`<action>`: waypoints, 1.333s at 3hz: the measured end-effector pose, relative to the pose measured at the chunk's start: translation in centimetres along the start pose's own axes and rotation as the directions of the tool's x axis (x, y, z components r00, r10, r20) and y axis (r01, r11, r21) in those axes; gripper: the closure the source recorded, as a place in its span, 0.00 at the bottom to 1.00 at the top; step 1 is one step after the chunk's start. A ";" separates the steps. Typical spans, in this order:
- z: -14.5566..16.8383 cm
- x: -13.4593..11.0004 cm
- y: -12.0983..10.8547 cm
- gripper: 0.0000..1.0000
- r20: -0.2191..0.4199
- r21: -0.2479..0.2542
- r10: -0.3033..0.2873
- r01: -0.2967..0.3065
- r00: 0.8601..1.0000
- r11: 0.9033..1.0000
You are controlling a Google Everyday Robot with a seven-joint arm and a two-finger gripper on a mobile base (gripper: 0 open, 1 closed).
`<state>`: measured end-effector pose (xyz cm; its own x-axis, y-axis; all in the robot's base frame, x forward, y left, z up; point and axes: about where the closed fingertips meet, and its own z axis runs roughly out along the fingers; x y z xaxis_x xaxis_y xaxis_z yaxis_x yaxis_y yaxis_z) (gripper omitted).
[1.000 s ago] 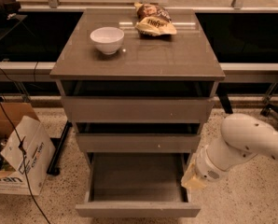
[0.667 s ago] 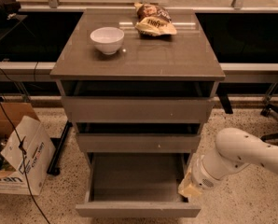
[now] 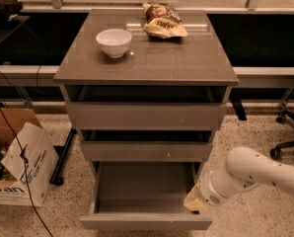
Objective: Close bottom drawer
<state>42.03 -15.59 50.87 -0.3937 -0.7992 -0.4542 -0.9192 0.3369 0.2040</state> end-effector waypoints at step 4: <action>12.8 4.5 -5.8 1.00 0.178 -0.025 0.133 -0.131 0.975 0.991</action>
Offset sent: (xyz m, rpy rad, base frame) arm 0.0377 0.0088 -0.1092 0.1282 -0.0428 -0.1268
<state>45.44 -14.81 36.53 -0.5082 -0.6455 -0.5701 -0.8592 0.4260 0.2835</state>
